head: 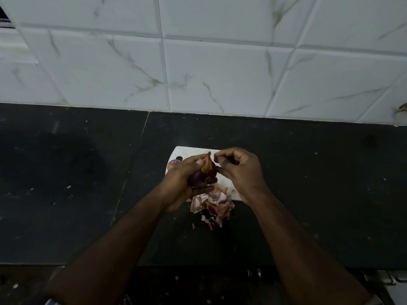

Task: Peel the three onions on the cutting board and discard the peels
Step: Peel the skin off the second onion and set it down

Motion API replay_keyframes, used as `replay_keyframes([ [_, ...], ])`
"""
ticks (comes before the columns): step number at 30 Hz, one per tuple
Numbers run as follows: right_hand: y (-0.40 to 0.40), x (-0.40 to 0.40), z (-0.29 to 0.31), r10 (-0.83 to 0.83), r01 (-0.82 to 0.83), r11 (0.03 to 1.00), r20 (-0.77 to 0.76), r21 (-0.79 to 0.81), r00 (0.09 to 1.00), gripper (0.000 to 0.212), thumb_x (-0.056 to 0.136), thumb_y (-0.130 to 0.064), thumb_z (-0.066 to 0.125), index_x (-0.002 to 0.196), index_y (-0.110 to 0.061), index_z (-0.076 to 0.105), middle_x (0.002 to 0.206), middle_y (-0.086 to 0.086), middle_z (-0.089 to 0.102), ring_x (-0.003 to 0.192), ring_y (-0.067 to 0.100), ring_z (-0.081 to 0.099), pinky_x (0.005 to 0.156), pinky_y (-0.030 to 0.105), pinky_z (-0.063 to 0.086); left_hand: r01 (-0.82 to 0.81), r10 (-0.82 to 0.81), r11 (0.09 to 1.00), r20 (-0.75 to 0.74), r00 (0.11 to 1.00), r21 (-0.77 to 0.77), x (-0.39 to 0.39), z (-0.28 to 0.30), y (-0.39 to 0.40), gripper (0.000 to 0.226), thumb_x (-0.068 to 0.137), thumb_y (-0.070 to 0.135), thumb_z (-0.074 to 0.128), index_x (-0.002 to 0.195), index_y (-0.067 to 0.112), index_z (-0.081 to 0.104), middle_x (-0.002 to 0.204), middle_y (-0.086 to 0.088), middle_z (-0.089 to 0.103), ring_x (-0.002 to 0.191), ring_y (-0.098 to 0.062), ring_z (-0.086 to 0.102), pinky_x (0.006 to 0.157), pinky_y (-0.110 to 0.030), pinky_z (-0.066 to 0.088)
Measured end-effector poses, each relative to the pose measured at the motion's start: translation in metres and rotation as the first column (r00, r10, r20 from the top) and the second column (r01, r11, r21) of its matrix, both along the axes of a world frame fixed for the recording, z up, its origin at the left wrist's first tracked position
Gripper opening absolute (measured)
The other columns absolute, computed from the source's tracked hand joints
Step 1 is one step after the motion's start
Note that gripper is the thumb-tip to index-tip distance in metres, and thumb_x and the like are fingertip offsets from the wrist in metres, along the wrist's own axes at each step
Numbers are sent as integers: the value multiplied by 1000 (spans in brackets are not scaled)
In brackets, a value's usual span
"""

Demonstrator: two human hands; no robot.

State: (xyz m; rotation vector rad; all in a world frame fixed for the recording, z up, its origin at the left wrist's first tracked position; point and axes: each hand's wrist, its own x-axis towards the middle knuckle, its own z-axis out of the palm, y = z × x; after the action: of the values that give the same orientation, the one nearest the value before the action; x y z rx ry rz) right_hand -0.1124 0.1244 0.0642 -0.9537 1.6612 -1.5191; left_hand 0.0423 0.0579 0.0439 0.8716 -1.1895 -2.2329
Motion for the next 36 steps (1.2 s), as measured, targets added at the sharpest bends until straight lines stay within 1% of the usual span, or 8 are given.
replay_keyframes([
  [4, -2, 4, -3, -64, 69, 997, -187, 22, 980, 7, 89, -9, 70, 92, -12, 75, 84, -1, 73, 78, 16, 72, 70, 40, 63, -41, 42, 998, 13, 999, -55, -5, -4, -1, 46, 91, 18, 68, 136, 20, 58, 134, -17, 60, 116, -34, 65, 89, -45, 58],
  [8, -3, 10, -1, -19, 40, 997, -283, 67, 959, 7, 84, -20, 77, 88, -15, 78, 80, -7, 73, 76, 7, 71, 68, 32, 61, -9, 70, 941, 169, 983, -337, -10, -7, -2, 76, 75, 9, 85, 143, 15, 51, 135, -10, 57, 116, -26, 66, 94, -42, 58],
  [12, -7, 7, 1, 0, 41, 993, -351, 111, 936, 7, 86, -18, 73, 90, -16, 78, 83, -8, 72, 80, 7, 69, 74, 33, 60, 49, 131, 838, 287, 949, -543, -11, -11, -5, 82, 60, 26, 95, 133, 17, 58, 130, -6, 59, 115, -20, 64, 93, -35, 59],
  [17, -9, 23, -1, -79, 146, 983, -463, 109, 883, 12, 89, -10, 63, 91, -10, 75, 86, -4, 70, 75, 0, 58, 66, 2, 40, 20, 302, 727, 346, 888, -686, -18, -9, 5, 72, 66, 15, 93, 127, 13, 54, 120, 4, 56, 105, -6, 58, 85, -19, 55],
  [22, -11, 27, -7, -112, 194, 955, -331, 226, 937, 14, 97, -14, 54, 93, -15, 68, 79, -13, 60, 74, 0, 55, 60, 7, 39, -14, 277, 753, 298, 913, -658, -15, -9, 7, 69, 67, 11, 91, 124, 16, 54, 120, 4, 56, 106, -5, 59, 77, -13, 53],
  [27, -15, 24, -11, -90, 126, 940, -124, 316, 988, 16, 99, -16, 53, 96, -16, 68, 86, -5, 67, 81, 13, 63, 74, 33, 56, 13, 193, 822, 299, 934, -570, -8, -7, 3, 69, 68, 9, 90, 126, 18, 52, 123, 2, 57, 108, -10, 61, 84, -20, 56],
  [34, -15, 26, -7, -88, 173, 942, -287, 286, 954, 15, 101, -17, 48, 98, -17, 63, 81, -12, 58, 78, 5, 56, 65, 19, 45, -14, 175, 874, 287, 942, -486, -5, -5, 1, 69, 66, 18, 91, 126, 23, 56, 124, 0, 60, 110, -19, 64, 92, -42, 59],
  [36, -16, 22, -8, -149, 222, 931, -253, 291, 956, 16, 101, -16, 47, 99, -15, 63, 82, -11, 58, 81, 9, 60, 70, 26, 54, -77, 175, 915, 219, 960, -397, -4, -3, 3, 69, 63, 14, 90, 123, 22, 56, 124, -5, 60, 111, -27, 65, 90, -45, 60],
])
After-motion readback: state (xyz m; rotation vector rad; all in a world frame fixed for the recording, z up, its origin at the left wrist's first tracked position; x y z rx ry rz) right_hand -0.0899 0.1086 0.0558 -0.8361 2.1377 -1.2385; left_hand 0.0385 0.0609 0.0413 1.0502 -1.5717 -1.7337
